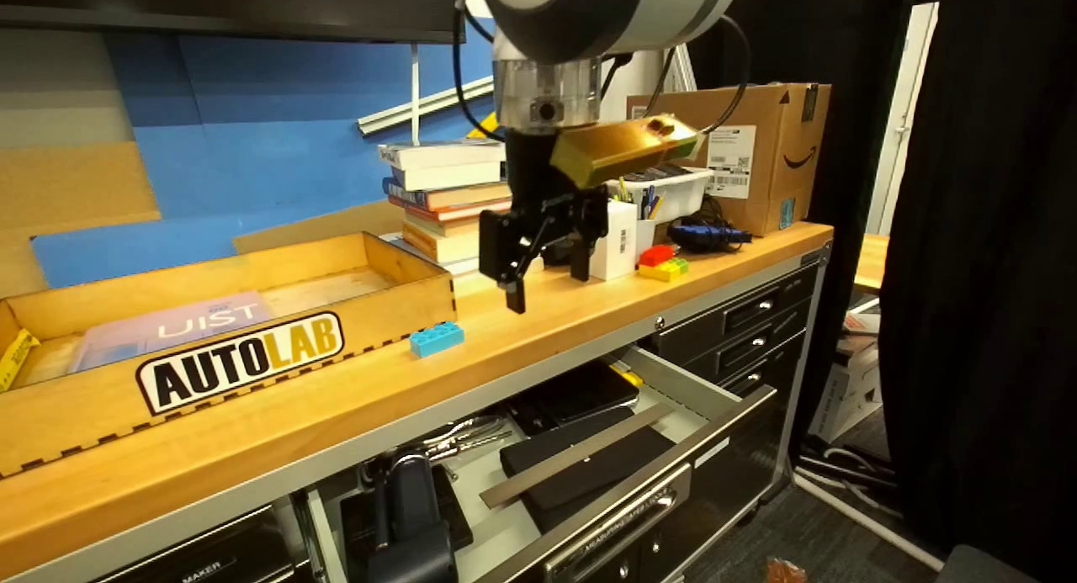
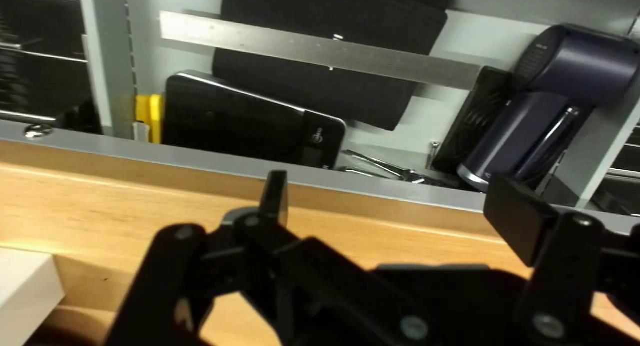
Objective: Put the blue object inside the drawer.
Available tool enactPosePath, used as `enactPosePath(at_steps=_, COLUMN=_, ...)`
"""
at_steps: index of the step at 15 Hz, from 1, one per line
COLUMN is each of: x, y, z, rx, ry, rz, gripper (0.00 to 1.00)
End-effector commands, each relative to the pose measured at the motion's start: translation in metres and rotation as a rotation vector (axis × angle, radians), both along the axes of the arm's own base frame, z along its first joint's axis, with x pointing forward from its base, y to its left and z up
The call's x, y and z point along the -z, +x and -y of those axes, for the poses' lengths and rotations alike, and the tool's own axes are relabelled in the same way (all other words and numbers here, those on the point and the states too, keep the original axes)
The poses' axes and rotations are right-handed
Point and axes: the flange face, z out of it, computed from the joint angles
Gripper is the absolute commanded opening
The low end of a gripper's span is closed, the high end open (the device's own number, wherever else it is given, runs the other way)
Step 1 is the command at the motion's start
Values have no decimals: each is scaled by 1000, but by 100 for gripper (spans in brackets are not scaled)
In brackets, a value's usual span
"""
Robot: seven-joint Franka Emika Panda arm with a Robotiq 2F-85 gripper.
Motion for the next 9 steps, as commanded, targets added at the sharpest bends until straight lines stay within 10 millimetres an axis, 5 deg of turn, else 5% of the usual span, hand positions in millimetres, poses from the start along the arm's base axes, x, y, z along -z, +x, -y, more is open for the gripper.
enactPosePath(at_steps=1, x=22, y=28, z=-44, rx=28, ry=45, rz=3, gripper=100)
enactPosePath(at_steps=5, x=39, y=48, z=-91, rx=14, ry=66, rz=21, gripper=100)
enactPosePath(at_steps=7, x=44, y=61, z=-99, rx=26, ry=38, rz=60, gripper=100)
enactPosePath(at_steps=8, x=47, y=42, z=-89, rx=8, ry=46, rz=18, gripper=100)
enactPosePath(at_steps=9, x=49, y=47, z=-94, rx=13, ry=40, rz=26, gripper=100)
